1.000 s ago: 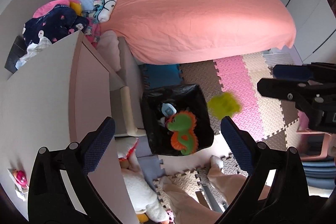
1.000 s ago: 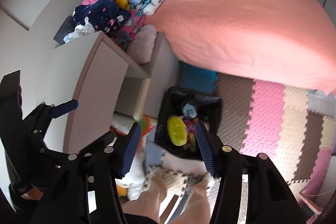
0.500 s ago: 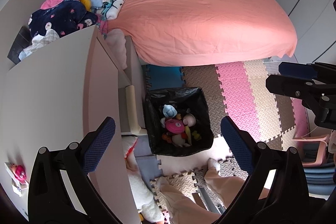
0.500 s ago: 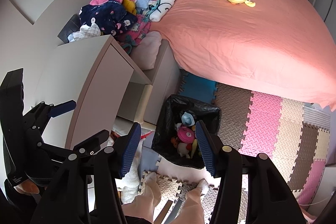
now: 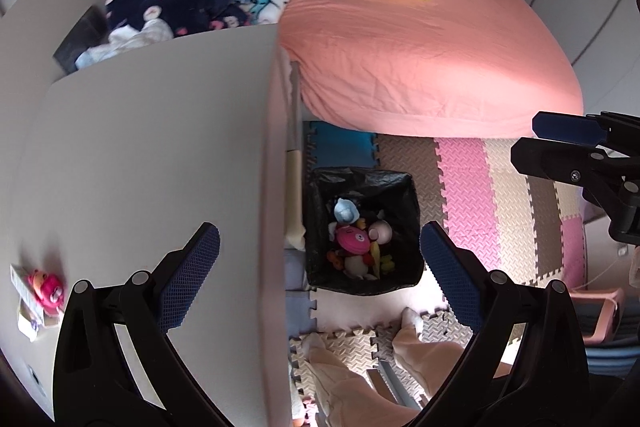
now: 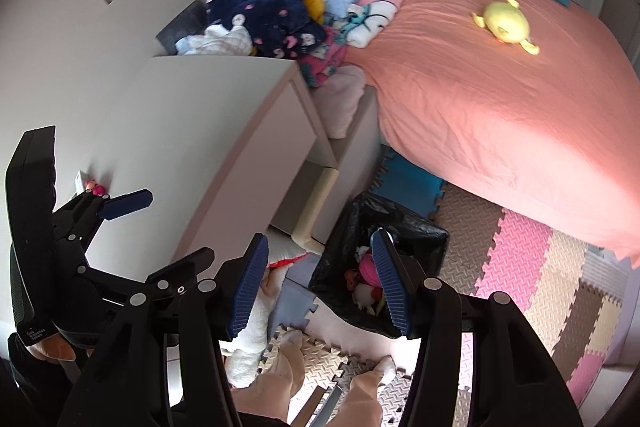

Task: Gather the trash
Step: 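Move both open grippers back over the desk, then grasp the white toothpaste box with the left gripper while the right gripper grasps the pink doll figure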

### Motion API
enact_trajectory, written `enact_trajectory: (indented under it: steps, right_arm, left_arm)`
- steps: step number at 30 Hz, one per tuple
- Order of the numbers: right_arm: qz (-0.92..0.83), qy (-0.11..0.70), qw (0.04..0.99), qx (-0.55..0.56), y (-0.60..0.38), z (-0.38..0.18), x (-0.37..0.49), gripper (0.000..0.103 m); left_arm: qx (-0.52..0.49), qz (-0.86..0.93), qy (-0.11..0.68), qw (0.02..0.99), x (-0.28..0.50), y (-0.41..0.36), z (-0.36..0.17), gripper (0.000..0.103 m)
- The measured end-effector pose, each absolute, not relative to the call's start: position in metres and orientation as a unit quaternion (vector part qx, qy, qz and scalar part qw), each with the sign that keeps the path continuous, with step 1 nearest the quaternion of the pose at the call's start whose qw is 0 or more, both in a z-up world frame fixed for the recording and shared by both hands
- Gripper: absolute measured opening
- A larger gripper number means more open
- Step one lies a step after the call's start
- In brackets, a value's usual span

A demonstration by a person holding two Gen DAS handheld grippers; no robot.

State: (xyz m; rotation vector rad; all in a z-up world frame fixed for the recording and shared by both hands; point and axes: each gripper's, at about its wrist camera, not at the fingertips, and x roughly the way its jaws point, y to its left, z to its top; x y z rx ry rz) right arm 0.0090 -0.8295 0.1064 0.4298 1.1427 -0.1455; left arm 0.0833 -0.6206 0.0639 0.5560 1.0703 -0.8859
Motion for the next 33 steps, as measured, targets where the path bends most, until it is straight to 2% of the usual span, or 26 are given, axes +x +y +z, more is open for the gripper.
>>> enact_trajectory:
  steps: [5, 29, 31, 33]
  right_arm:
    - [-0.034, 0.539, 0.823, 0.174, -0.788, 0.113, 0.04, 0.06]
    - [0.174, 0.555, 0.812, 0.044, -0.563, 0.103, 0.158, 0.062]
    - [0.185, 0.554, 0.811, 0.036, -0.547, 0.1, 0.166, 0.062]
    - [0.194, 0.554, 0.809, 0.03, -0.531, 0.096, 0.174, 0.062]
  left_arm:
    - [0.22, -0.37, 0.496, 0.754, 0.107, -0.578, 0.065, 0.097]
    - [0.034, -0.137, 0.523, 0.841, 0.201, -0.34, 0.071, 0.097]
    - [0.013, -0.119, 0.521, 0.845, 0.213, -0.322, 0.075, 0.096]
    - [0.005, -0.107, 0.52, 0.848, 0.226, -0.308, 0.078, 0.09]
